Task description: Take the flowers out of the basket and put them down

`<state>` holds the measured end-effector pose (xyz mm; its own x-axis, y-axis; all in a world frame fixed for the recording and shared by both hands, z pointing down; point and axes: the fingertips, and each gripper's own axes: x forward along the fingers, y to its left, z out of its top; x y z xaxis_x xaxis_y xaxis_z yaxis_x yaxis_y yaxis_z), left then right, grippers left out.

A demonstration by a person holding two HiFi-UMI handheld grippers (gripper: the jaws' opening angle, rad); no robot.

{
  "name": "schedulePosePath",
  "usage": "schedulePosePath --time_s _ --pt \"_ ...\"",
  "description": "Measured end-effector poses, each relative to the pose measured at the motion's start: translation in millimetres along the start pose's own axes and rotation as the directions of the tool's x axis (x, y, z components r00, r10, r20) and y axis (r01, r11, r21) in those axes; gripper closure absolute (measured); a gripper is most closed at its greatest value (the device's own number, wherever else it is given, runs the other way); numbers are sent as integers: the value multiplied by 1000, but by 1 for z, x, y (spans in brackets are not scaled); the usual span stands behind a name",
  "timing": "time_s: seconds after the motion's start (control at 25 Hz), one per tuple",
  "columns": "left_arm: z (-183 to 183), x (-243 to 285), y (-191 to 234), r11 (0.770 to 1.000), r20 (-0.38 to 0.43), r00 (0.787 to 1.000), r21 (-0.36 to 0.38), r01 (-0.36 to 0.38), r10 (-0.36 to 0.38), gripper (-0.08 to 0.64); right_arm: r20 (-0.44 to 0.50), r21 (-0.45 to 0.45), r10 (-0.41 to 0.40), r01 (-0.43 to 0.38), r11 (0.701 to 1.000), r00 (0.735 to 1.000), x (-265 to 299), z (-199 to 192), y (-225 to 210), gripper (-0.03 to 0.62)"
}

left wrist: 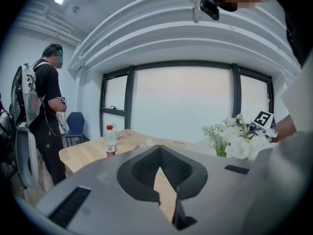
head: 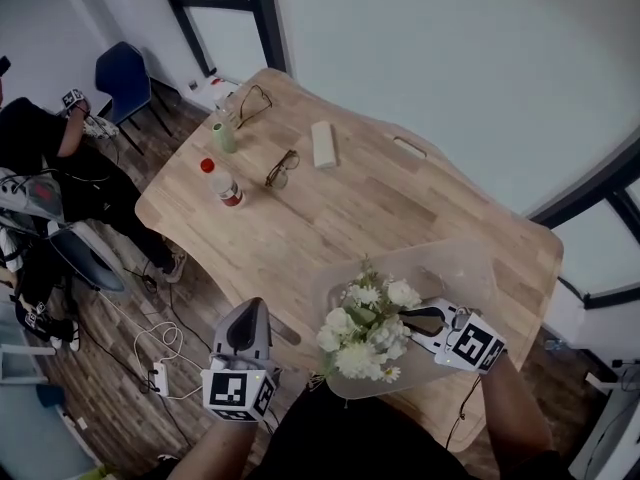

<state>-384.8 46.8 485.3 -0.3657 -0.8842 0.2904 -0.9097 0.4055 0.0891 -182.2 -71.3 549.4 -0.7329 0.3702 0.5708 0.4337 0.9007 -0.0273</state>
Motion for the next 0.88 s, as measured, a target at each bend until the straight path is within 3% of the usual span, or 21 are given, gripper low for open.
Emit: schedulePosePath --time_s 0.08,0.24,0.44,0.68,0.88 --pt "-5 1 4 1000 -10 1000 -12 -4 4 555 2 1 26 -26 1000 1000 7 0 6 510" --pt "-1 -3 7 1000 22 1000 -2 -16 16 555 -19 -23 87 -88 996 996 20 -2 15 362" --pt "3 -1 9 1000 39 999 0 -19 19 555 -13 -54 104 -105 993 994 32 -7 21 270" --pt "3 1 15 1000 37 999 -9 -29 29 555 31 -66 109 -107 992 994 51 6 18 247" --pt "4 0 10 1000 39 999 10 -28 28 555 46 -76 160 -157 985 986 57 11 31 244"
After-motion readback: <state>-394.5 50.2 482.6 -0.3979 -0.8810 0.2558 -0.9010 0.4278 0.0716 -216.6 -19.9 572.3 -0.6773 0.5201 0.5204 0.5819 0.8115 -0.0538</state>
